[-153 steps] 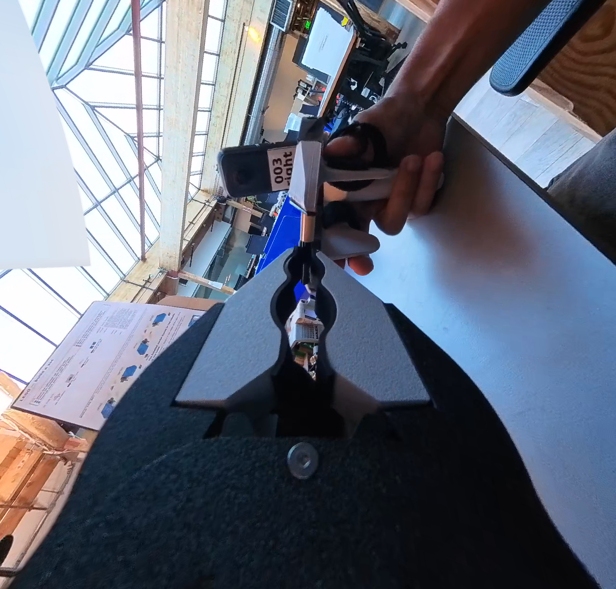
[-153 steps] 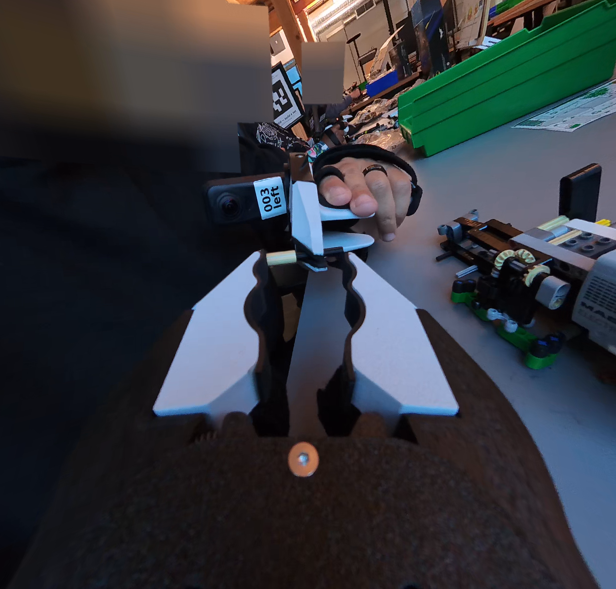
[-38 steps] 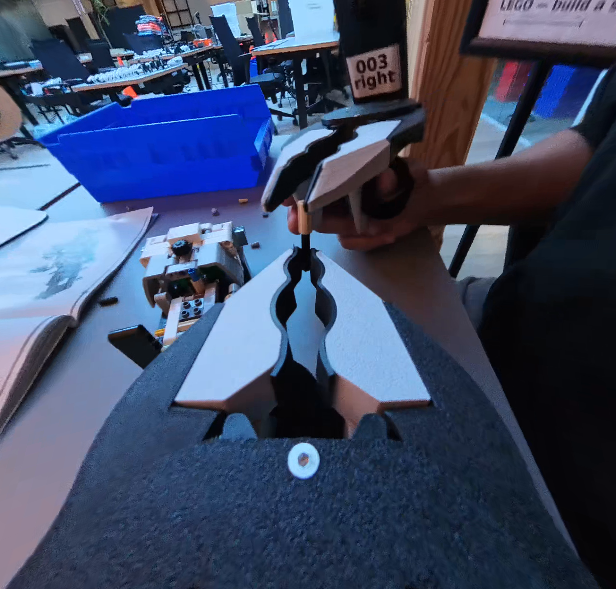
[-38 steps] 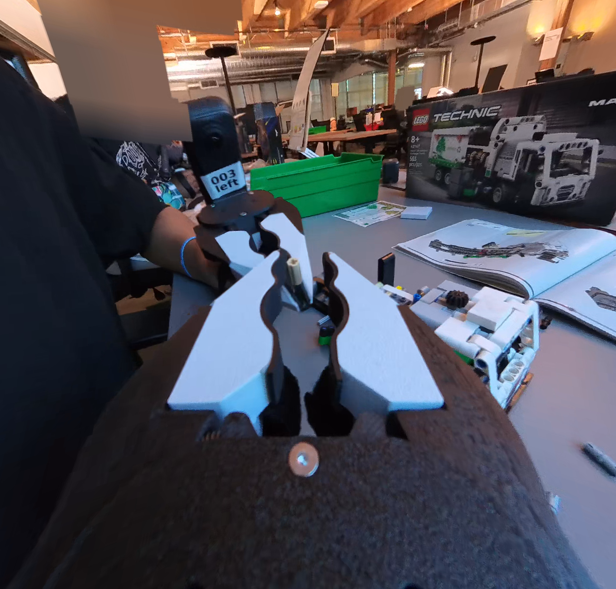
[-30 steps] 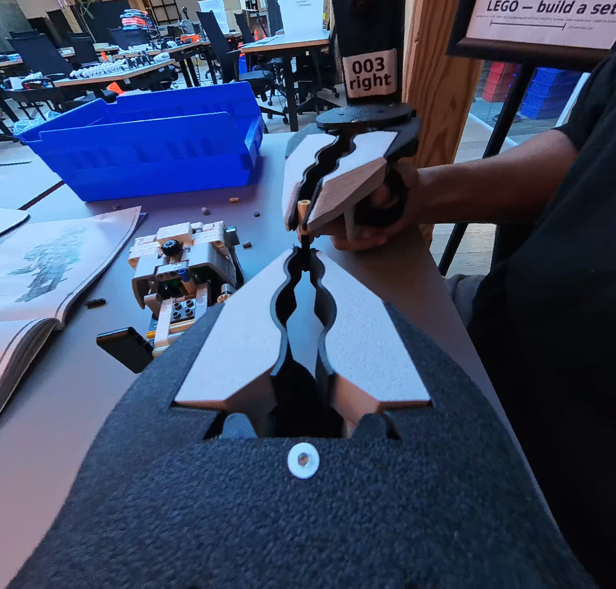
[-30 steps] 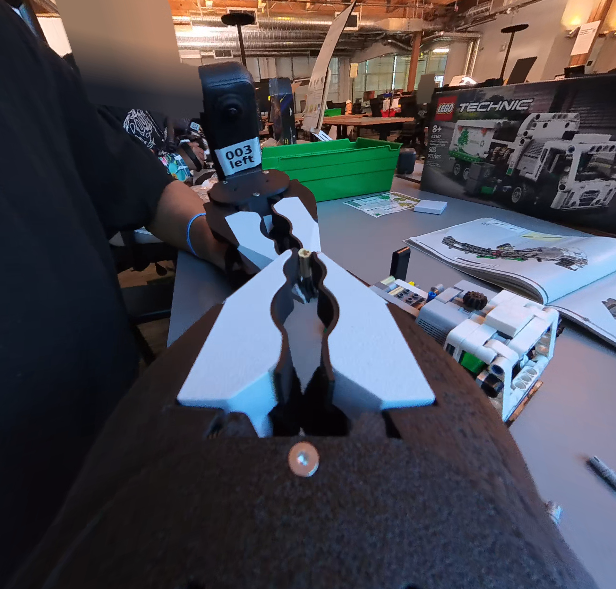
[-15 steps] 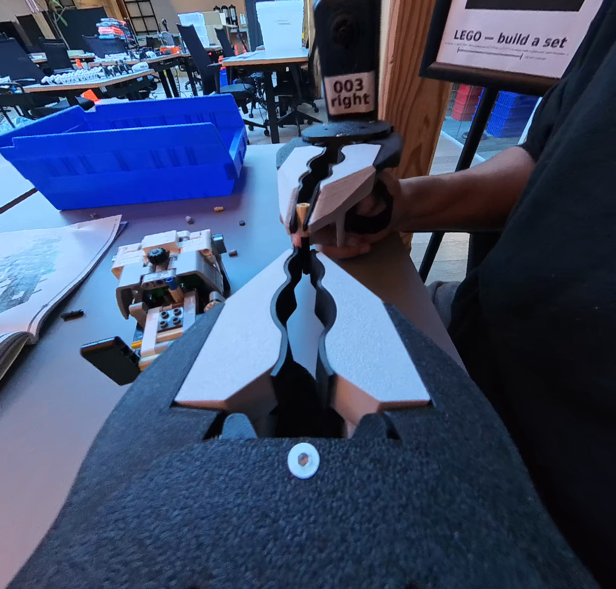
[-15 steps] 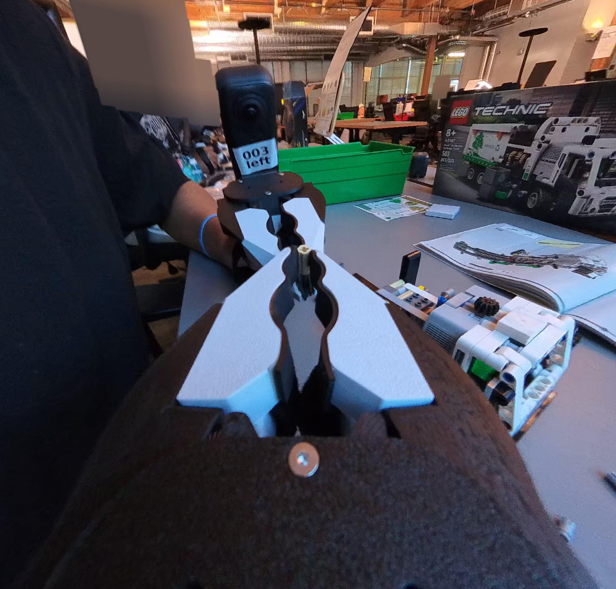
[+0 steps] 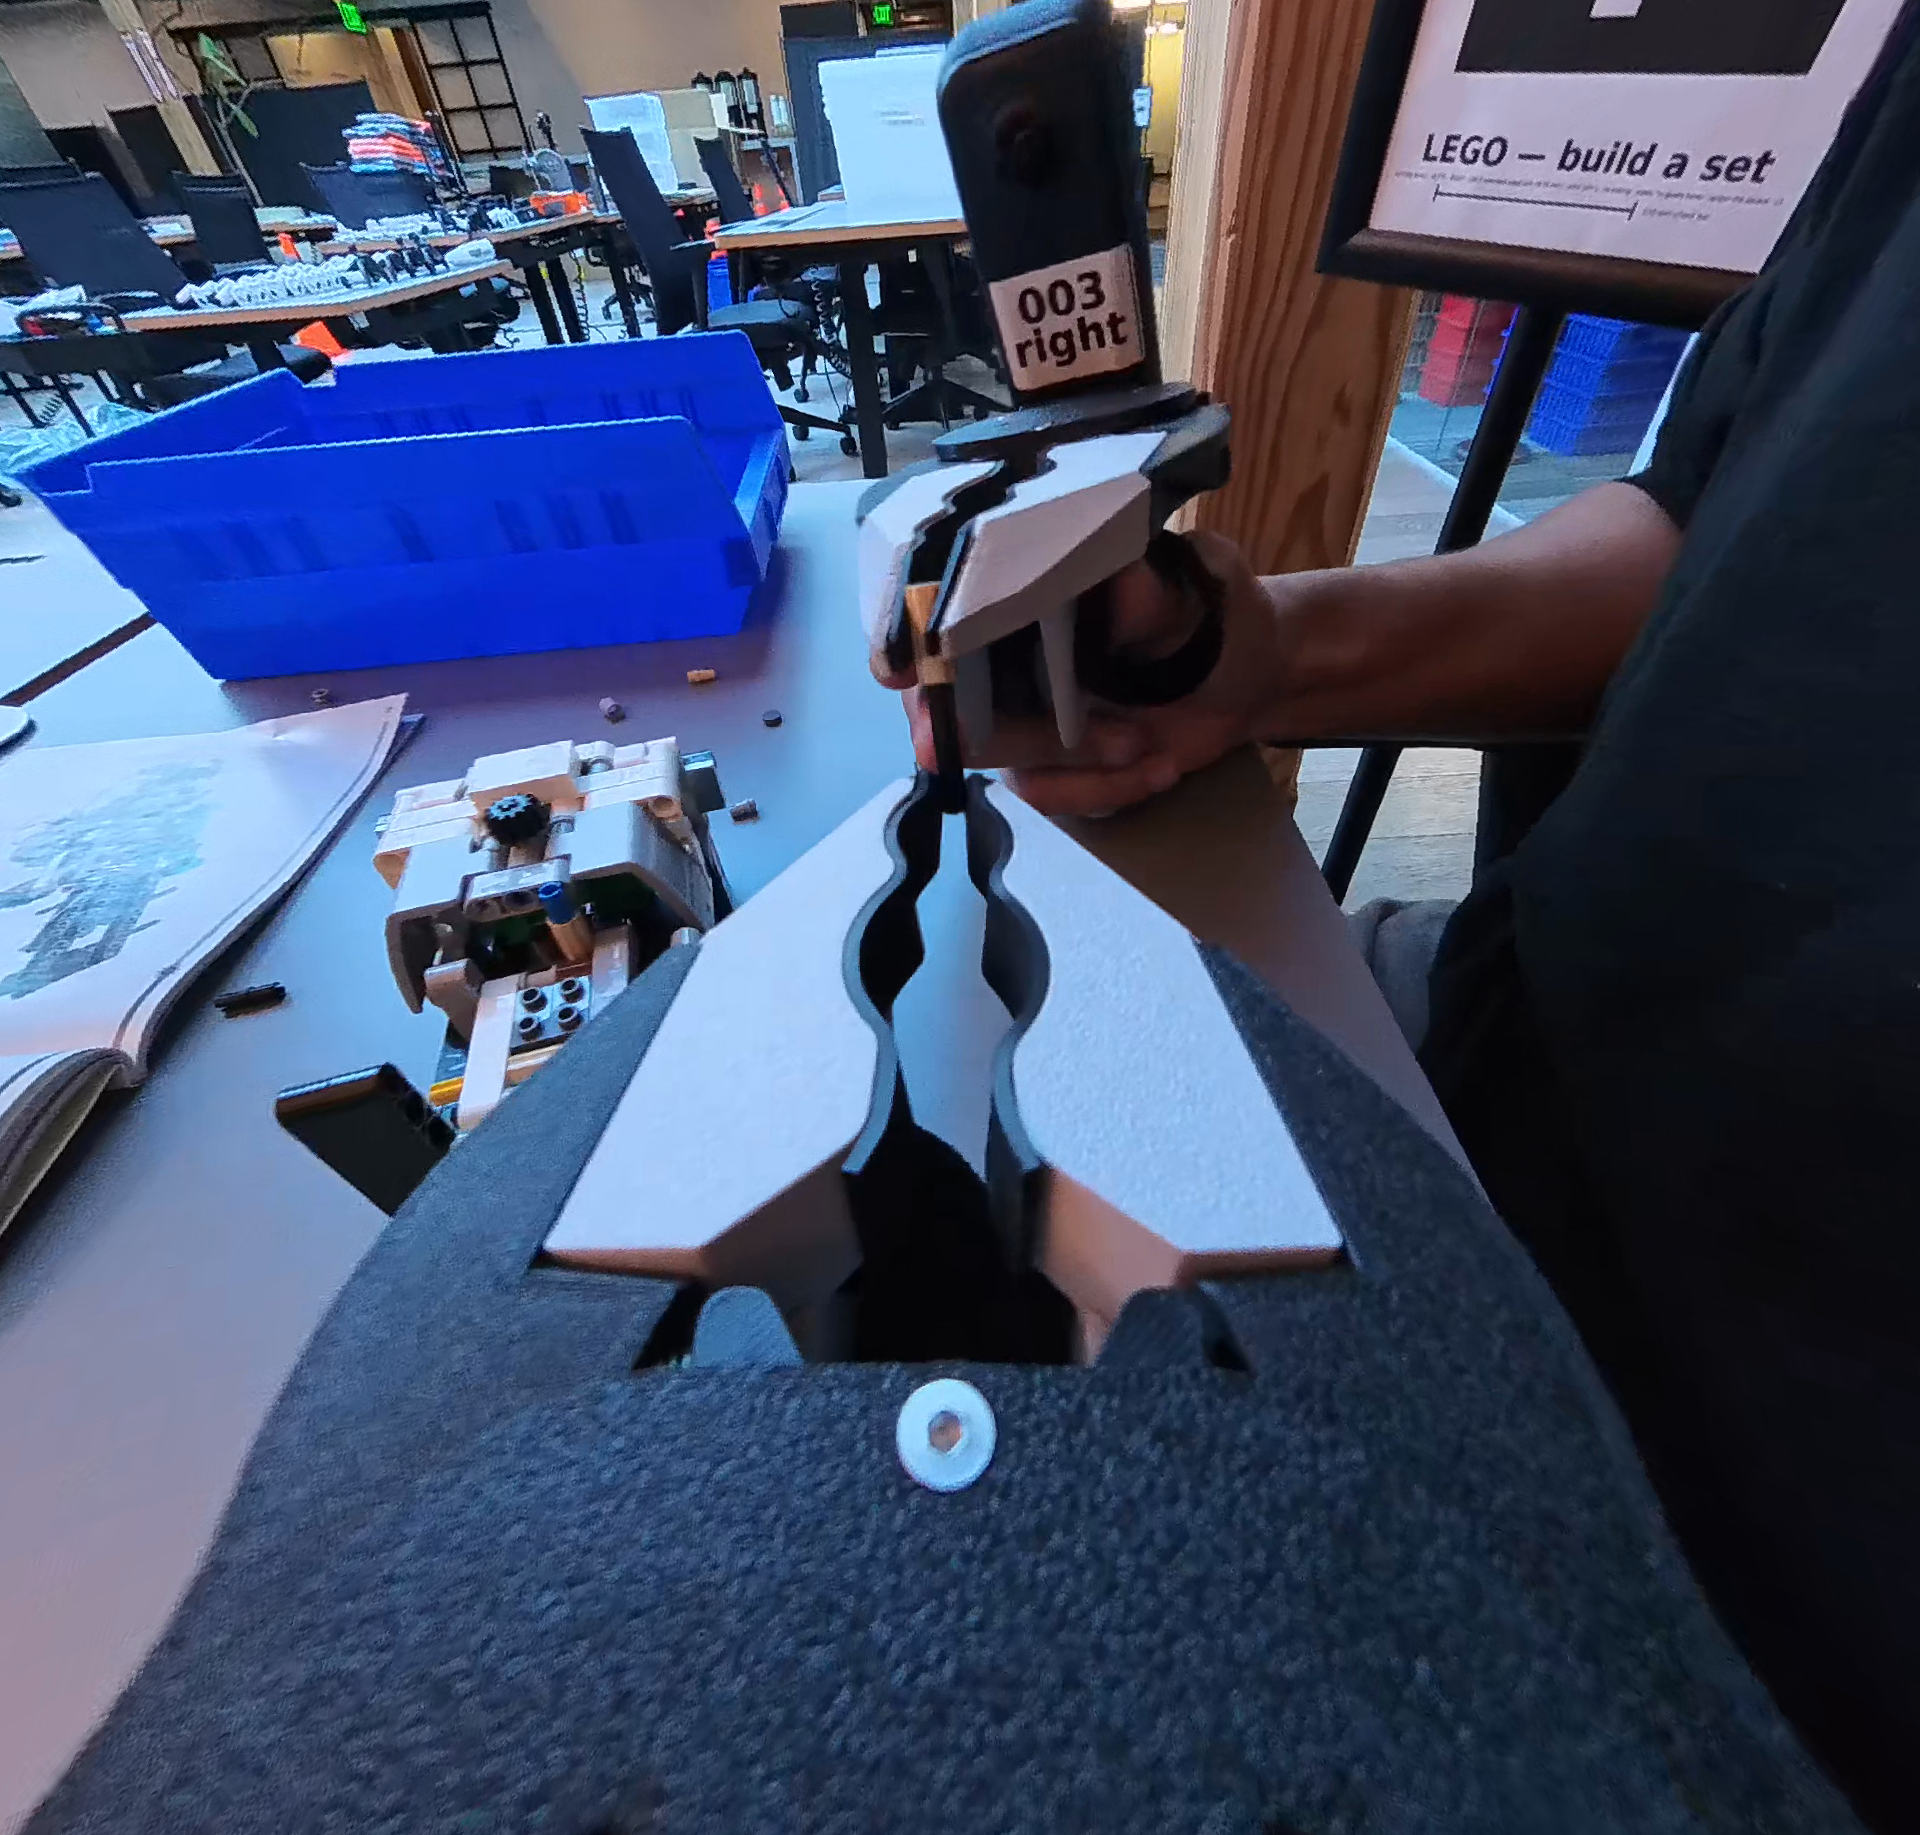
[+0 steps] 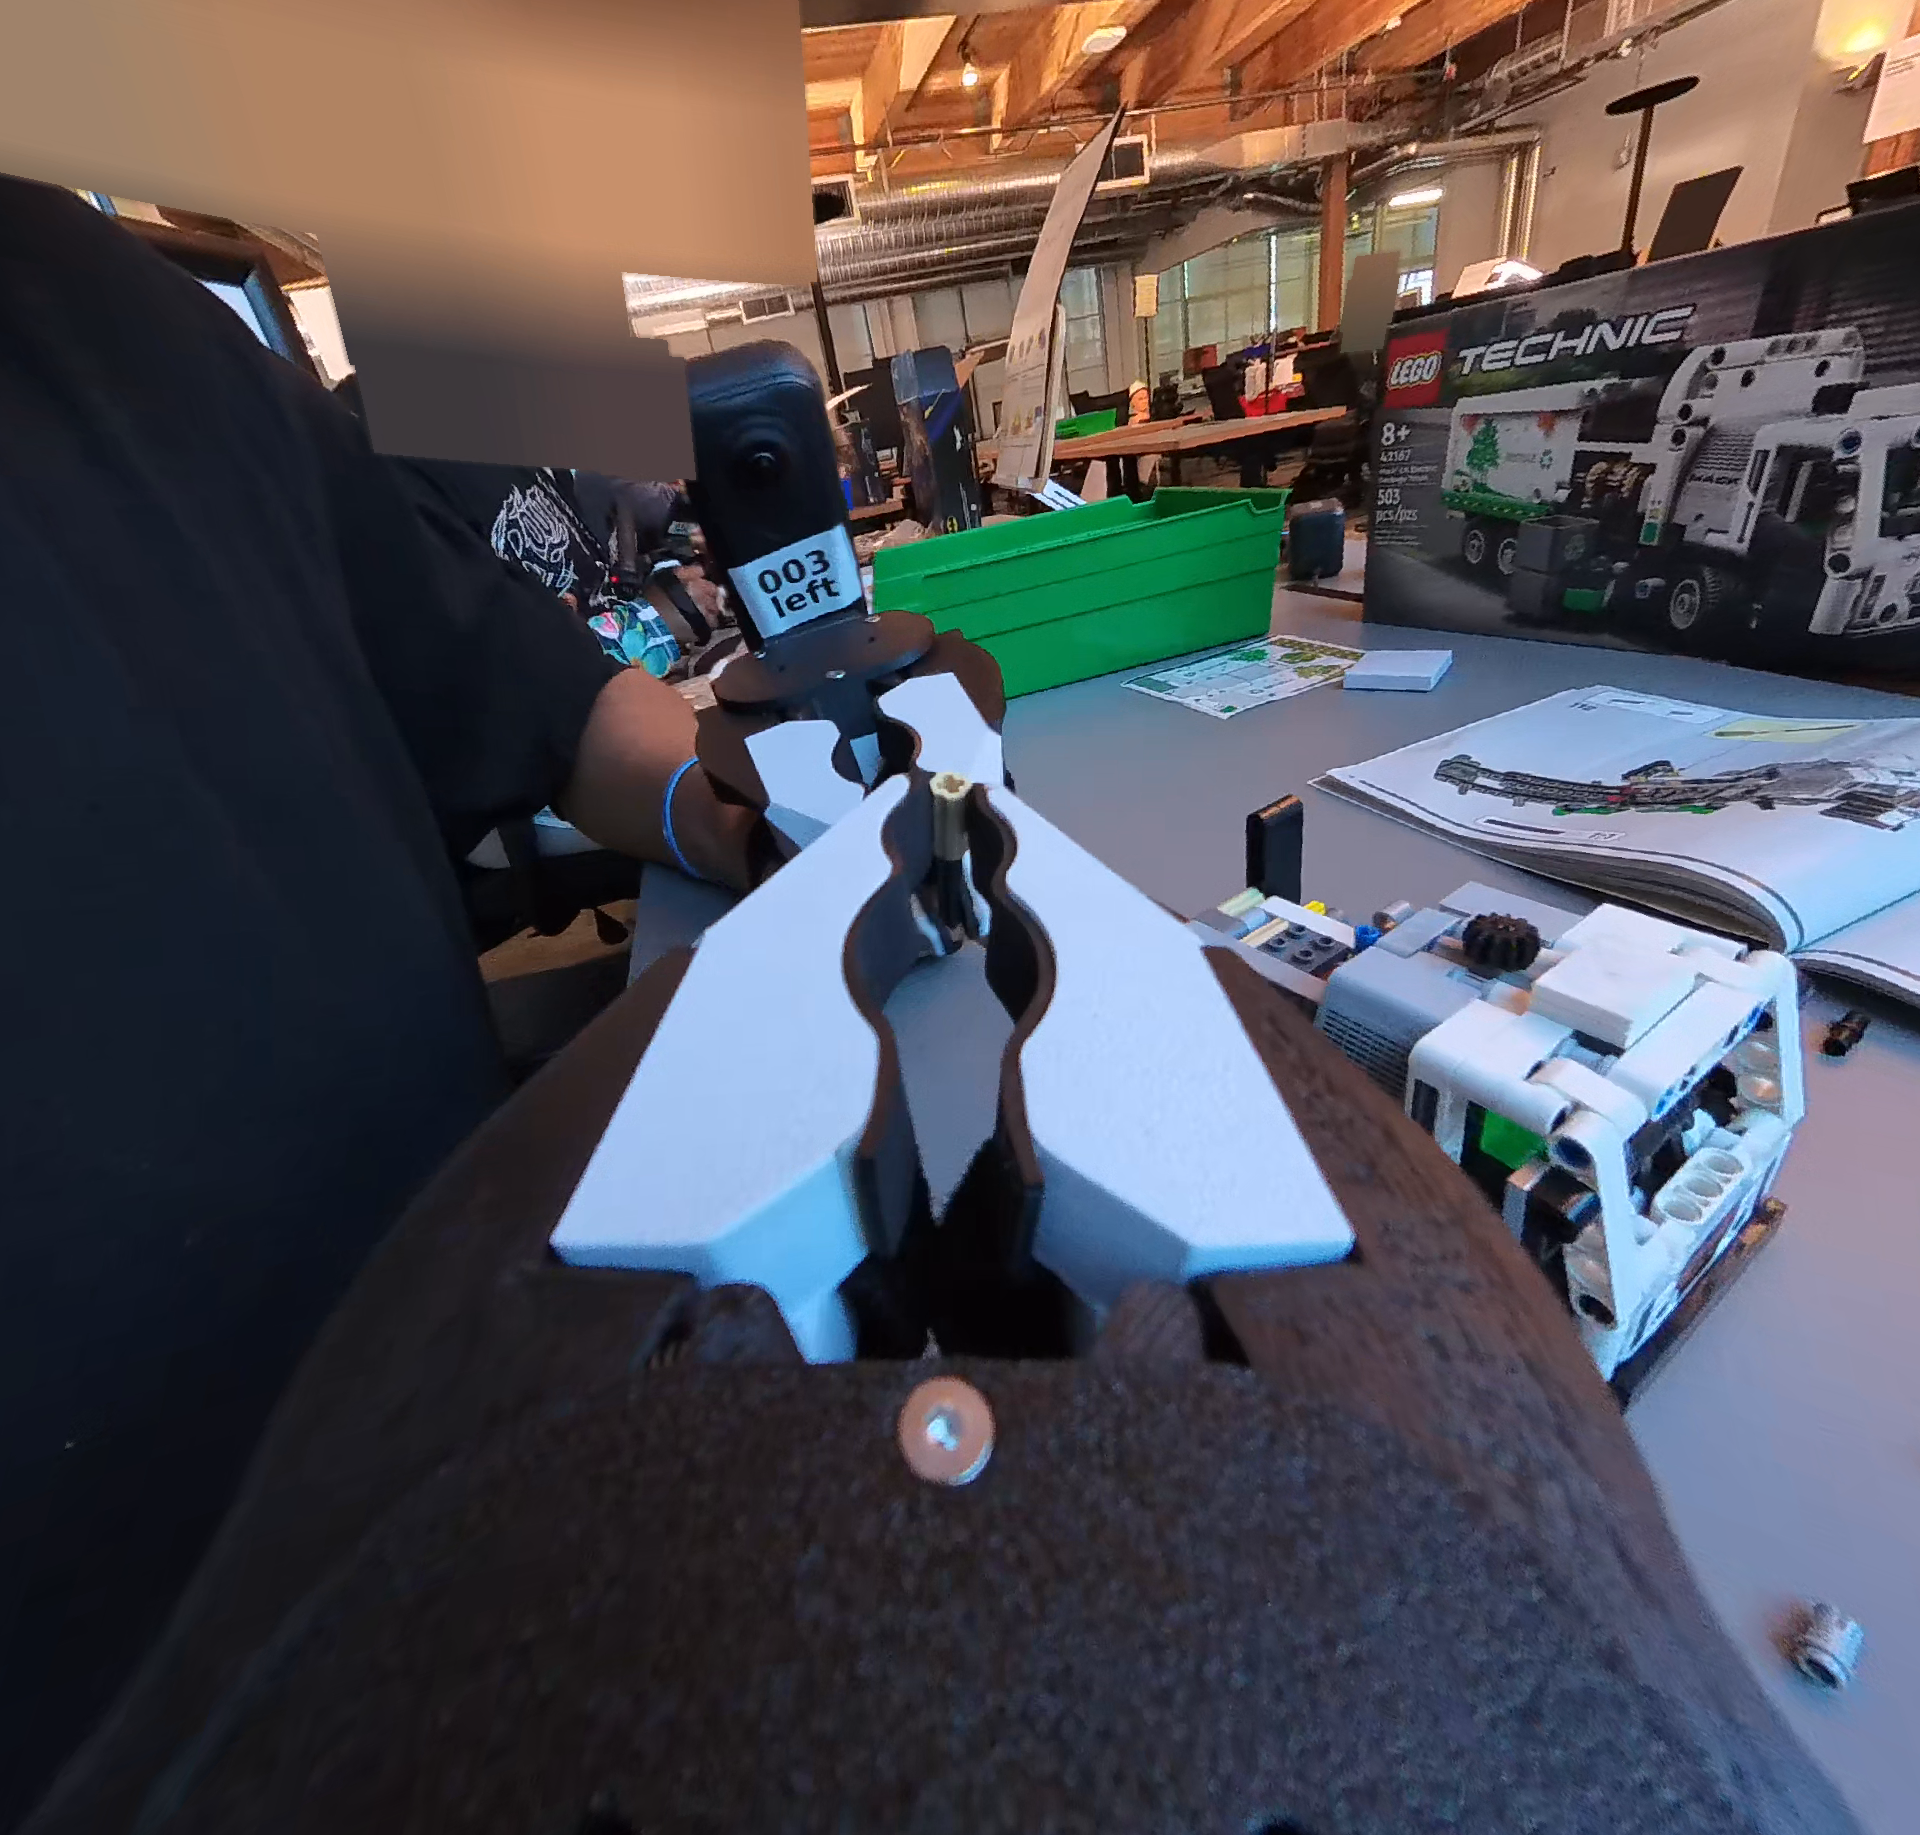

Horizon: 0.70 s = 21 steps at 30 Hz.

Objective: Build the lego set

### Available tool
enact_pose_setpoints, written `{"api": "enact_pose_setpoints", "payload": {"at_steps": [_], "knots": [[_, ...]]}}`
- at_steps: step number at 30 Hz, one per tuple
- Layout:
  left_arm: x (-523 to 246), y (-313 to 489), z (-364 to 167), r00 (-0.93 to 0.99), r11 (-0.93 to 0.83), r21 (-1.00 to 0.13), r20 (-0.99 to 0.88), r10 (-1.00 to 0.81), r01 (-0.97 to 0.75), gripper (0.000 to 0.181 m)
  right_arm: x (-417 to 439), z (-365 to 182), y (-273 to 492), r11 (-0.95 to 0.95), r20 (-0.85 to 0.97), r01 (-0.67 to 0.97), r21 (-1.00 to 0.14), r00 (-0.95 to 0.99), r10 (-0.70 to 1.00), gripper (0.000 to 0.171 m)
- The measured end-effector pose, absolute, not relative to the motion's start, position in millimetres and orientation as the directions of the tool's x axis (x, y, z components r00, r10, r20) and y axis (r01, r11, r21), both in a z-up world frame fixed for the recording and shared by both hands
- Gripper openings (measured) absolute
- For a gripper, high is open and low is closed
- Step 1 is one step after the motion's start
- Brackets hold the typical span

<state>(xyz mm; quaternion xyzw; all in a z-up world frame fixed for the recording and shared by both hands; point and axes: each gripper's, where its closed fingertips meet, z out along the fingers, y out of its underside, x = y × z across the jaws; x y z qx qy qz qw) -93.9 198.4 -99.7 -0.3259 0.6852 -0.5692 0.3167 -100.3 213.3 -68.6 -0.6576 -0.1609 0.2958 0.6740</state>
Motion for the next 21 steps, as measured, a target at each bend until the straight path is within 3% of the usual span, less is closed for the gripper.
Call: {"api": "enact_pose_setpoints", "payload": {"at_steps": [21], "knots": [[-96.7,196.2,-106.6,-0.614,0.141,-0.98,-0.025,-0.789,-0.142,0.002,-105.6,-78.4,214.0,-0.047,-0.12,-0.115,-0.992,0.784,0.609,0.006]]}}
